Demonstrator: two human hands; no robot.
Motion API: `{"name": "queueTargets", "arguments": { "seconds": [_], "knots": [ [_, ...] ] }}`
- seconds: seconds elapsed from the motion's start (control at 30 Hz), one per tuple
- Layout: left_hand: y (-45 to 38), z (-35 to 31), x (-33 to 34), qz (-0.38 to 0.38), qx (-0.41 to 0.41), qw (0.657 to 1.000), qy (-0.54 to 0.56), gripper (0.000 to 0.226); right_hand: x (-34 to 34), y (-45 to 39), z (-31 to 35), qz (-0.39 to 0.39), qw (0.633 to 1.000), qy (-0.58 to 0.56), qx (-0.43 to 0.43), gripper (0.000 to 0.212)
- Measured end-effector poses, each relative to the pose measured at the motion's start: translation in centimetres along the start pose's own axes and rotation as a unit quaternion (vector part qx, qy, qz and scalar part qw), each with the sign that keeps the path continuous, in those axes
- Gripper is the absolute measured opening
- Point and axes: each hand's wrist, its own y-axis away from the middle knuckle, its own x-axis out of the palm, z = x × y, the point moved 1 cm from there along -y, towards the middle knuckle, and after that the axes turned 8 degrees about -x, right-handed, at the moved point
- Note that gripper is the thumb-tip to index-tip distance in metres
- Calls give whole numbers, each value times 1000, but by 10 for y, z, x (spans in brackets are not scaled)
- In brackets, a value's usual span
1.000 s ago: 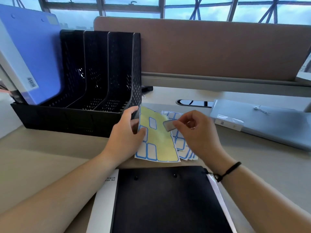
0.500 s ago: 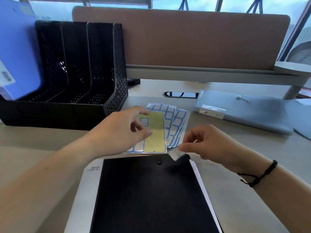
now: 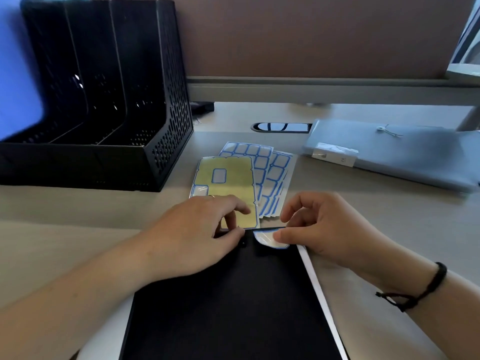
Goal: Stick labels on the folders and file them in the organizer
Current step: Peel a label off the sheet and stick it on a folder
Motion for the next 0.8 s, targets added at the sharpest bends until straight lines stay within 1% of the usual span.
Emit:
{"name": "queueTargets", "arguments": {
  "seconds": [0.17, 0.37, 0.57, 0.8],
  "knots": [
    [3, 1, 5, -17, 44, 999, -3, 35, 0, 0, -1, 21, 1000, -13, -10, 23],
    [4, 0, 5, -35, 84, 996, -12, 31, 2, -1, -3, 21, 1000, -7, -15, 25],
    [6, -1, 3, -37, 148, 988, -31, 28, 4, -2, -4, 17, 1000, 2, -17, 27],
    [6, 1, 3, -29, 161, 986, -45, 31, 4, -1, -3, 13, 1000, 22, -15, 28]
  ]
}}
